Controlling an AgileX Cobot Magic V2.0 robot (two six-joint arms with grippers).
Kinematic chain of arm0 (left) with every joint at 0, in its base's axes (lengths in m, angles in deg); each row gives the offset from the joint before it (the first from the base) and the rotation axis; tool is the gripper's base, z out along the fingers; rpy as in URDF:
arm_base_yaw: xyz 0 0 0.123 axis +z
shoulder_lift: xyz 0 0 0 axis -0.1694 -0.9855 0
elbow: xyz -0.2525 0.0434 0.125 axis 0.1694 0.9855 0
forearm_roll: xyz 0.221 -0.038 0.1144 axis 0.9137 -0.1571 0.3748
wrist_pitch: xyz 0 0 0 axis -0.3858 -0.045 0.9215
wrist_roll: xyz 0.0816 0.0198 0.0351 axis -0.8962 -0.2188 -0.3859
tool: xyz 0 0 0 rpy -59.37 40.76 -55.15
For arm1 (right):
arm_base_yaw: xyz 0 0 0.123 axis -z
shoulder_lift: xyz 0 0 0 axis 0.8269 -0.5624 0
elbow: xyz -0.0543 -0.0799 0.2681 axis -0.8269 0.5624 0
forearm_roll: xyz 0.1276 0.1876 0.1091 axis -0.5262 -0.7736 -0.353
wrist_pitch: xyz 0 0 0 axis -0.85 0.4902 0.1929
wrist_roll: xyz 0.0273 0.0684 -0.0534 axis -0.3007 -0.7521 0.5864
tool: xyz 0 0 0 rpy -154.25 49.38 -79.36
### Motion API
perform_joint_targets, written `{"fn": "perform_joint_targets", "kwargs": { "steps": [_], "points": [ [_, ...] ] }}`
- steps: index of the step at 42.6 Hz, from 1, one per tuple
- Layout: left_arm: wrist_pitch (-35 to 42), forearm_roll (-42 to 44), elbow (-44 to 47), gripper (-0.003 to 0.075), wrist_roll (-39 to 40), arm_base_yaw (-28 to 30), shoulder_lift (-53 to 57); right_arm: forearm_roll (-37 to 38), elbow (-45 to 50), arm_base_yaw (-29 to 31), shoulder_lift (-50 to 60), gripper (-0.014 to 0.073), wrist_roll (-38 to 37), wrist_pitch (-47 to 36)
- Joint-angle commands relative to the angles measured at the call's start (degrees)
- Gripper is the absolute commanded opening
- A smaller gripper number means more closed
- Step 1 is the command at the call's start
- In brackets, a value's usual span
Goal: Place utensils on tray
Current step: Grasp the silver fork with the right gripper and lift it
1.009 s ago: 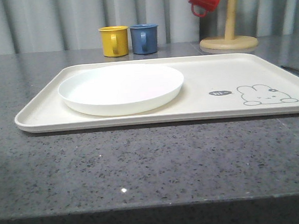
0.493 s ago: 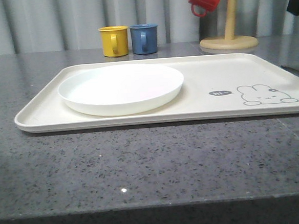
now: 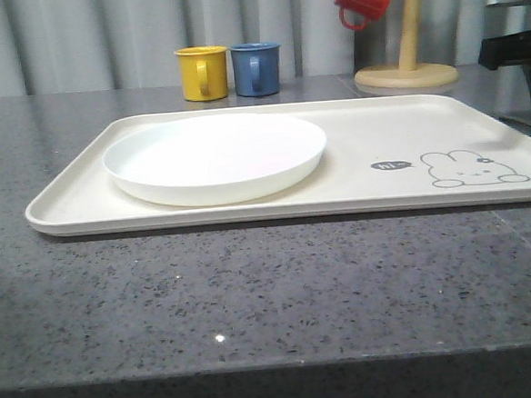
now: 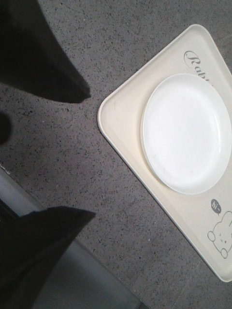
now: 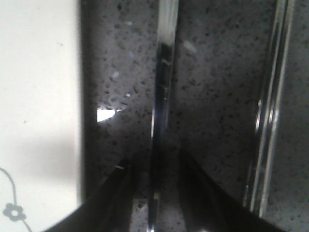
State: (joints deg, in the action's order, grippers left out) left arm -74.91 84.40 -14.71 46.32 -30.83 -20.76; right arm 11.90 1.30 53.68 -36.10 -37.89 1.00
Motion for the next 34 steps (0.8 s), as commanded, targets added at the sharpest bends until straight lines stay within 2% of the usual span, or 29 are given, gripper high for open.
{"fn": "perform_joint_targets", "kwargs": {
  "steps": [1,5,9,11,20,26,34],
  "points": [
    [3.6,-0.2,-1.5,0.0449,0.5,-0.3,0.1,0.0,-1.7,0.3,2.0,0.0232,0.7,0.4],
    [3.6,-0.2,-1.5,0.0448,0.5,-0.3,0.1,-0.3,-1.7,0.3,2.4,0.0129,0.7,1.2],
    [3.6,-0.2,-1.5,0.0448,0.5,-0.3,0.1,-0.3,-1.7,0.3,3.0,-0.0013,0.7,1.1],
    [3.6,-0.2,-1.5,0.0448,0.5,-0.3,0.1,-0.3,-1.9,0.3,3.7,-0.0043,0.8,1.0],
    [3.6,-0.2,-1.5,0.0447,0.5,-0.3,0.1,-0.8,-6.8,-2.4,7.9,-0.0053,0.8,5.1],
    [3.6,-0.2,-1.5,0.0447,0.5,-0.3,0.1,-3.1,-12.7,-9.2,8.0,-0.0049,2.9,10.4],
    [3.6,-0.2,-1.5,0.0447,0.5,-0.3,0.1,-4.9,-18.0,-17.9,5.1,-0.0045,2.2,12.5]
  ]
}}
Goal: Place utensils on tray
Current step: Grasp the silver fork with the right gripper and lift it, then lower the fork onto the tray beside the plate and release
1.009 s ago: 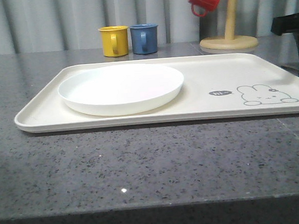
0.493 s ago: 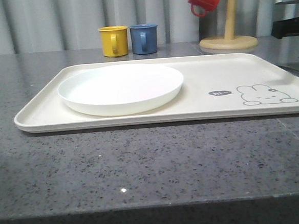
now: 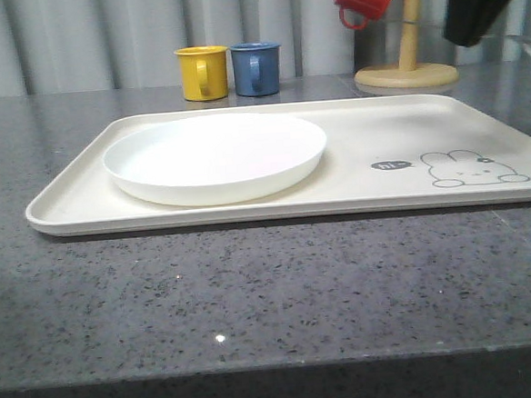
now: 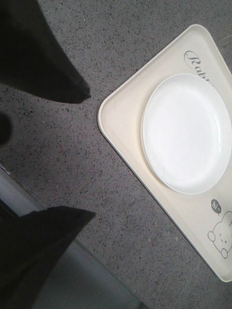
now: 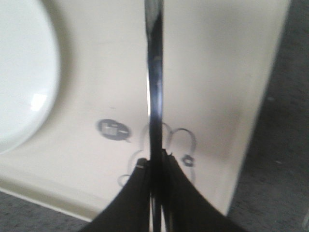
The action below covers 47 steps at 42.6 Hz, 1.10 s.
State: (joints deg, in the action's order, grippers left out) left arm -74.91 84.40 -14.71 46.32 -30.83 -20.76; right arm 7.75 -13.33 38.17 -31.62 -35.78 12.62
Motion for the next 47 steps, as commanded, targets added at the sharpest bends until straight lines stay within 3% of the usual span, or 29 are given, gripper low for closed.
{"fn": "perform_joint_targets", "kwargs": {
  "steps": [1,16,28,32,40,47],
  "points": [
    [3.6,-0.2,-1.5,0.0447,0.5,-0.3,0.1,-0.7,-3.8,-3.0,0.0,-0.0045,-0.9,1.3],
    [3.6,-0.2,-1.5,0.0447,0.5,-0.3,0.1,0.1,-4.8,-4.8,-9.2,-0.0045,-21.1,-5.8],
    [3.6,-0.2,-1.5,0.0447,0.5,-0.3,0.1,0.1,-4.8,-4.8,-12.2,-0.0041,-23.4,-7.7],
    [3.6,-0.2,-1.5,0.0447,0.5,-0.3,0.1,0.1,-4.8,-4.8,-12.2,0.0038,-23.4,-7.5],
    [3.6,-0.2,-1.5,0.0445,0.5,-0.3,0.1,0.1,-4.8,-4.8,-12.2,0.0306,-23.4,-8.6],
    [3.6,-0.2,-1.5,0.0438,0.5,-0.3,0.1,0.8,-4.8,-4.8,-11.8,0.0346,-23.4,-9.5]
  ]
}}
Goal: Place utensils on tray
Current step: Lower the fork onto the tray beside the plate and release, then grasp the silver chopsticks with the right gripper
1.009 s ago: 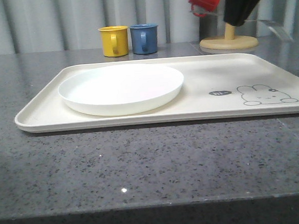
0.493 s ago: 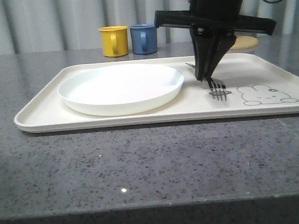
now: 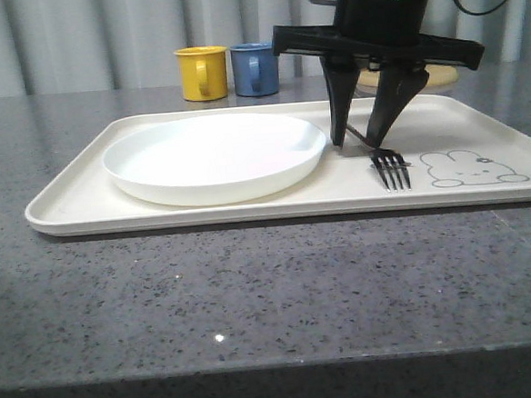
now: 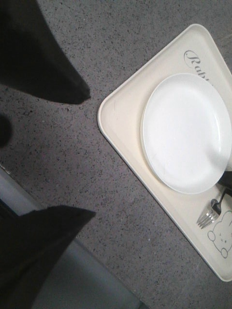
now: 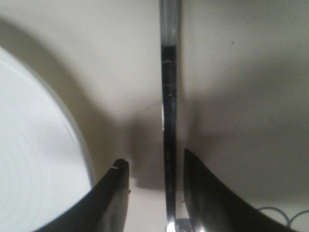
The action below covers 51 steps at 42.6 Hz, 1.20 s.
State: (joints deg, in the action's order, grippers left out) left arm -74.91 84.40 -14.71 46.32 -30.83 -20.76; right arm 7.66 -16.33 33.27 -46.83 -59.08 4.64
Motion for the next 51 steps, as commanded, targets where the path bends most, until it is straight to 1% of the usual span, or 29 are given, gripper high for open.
{"fn": "perform_joint_targets", "kwargs": {
  "steps": [1,10,14,18,26,32,36,39,45,51],
  "points": [
    [3.6,-0.2,-1.5,0.0438,0.5,-0.3,0.1,1.6,-1.8,0.1,3.7,0.0346,0.1,-1.3],
    [3.6,-0.2,-1.5,0.0438,0.5,-0.3,0.1,10.8,-1.2,0.1,10.3,0.0346,6.4,5.1],
    [3.6,-0.2,-1.5,0.0438,0.5,-0.3,0.1,12.2,1.1,1.2,15.1,0.0346,10.6,6.6],
    [3.6,-0.2,-1.5,0.0438,0.5,-0.3,0.1,12.1,4.6,4.2,20.1,0.0346,13.3,6.7],
    [3.6,-0.2,-1.5,0.0438,0.5,-0.3,0.1,12.1,12.7,13.8,27.1,0.0346,17.3,6.1],
    [3.6,-0.2,-1.5,0.0438,0.5,-0.3,0.1,10.9,16.1,20.0,27.3,0.0346,20.7,6.0],
    [3.6,-0.2,-1.5,0.0438,0.5,-0.3,0.1,7.7,17.5,23.5,26.4,0.0346,23.4,4.8],
    [3.6,-0.2,-1.5,0.0438,0.5,-0.3,0.1,6.1,17.6,25.5,25.1,0.0346,24.1,4.2],
    [3.6,-0.2,-1.5,0.0438,0.5,-0.3,0.1,5.7,17.6,27.9,21.7,0.0341,24.1,3.0],
    [3.6,-0.2,-1.5,0.0438,0.5,-0.3,0.1,5.7,17.6,28.4,18.2,0.0341,24.4,2.5]
  ]
}}
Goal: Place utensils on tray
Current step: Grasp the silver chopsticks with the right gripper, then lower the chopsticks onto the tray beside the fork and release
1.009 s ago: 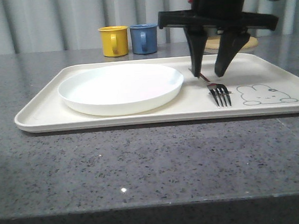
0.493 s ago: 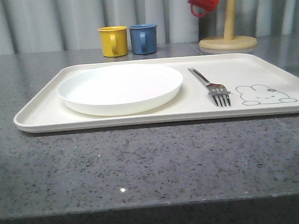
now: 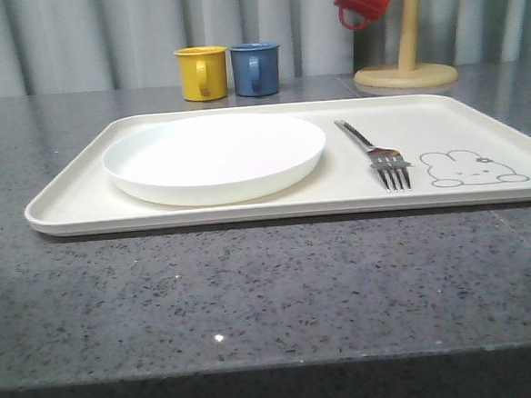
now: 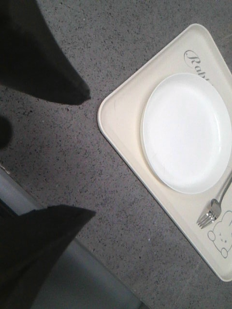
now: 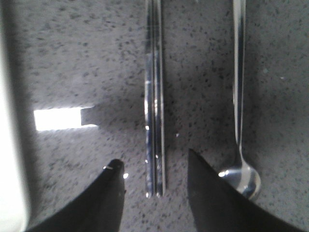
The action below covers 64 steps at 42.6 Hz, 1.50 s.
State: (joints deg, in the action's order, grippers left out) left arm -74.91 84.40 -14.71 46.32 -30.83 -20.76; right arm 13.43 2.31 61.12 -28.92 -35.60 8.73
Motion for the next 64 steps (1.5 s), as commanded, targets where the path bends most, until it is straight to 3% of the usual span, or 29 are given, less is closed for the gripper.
{"fn": "perform_joint_targets", "kwargs": {
  "steps": [1,17,30,41,54,64],
  "points": [
    [3.6,-0.2,-1.5,0.0438,0.5,-0.3,0.1,-0.1,-1.0,0.6,-0.2,0.0341,1.4,-1.7],
    [3.6,-0.2,-1.5,0.0438,0.5,-0.3,0.1,-0.2,-1.0,0.6,-3.7,0.0337,1.4,-3.6],
    [3.6,-0.2,-1.5,0.0438,0.5,-0.3,0.1,-0.9,-1.0,0.6,-3.7,0.0014,1.4,-3.2],
    [3.6,-0.2,-1.5,0.0438,0.5,-0.3,0.1,-2.8,-2.7,-1.7,-1.9,0.0010,2.7,-2.5],
    [3.6,-0.2,-1.5,0.0438,0.5,-0.3,0.1,-13.7,-9.6,-14.0,-2.5,0.0010,3.4,1.2],
    [3.6,-0.2,-1.5,0.0438,0.5,-0.3,0.1,-14.8,-9.6,-16.5,-7.2,0.0010,-5.5,-2.0]
  ]
}}
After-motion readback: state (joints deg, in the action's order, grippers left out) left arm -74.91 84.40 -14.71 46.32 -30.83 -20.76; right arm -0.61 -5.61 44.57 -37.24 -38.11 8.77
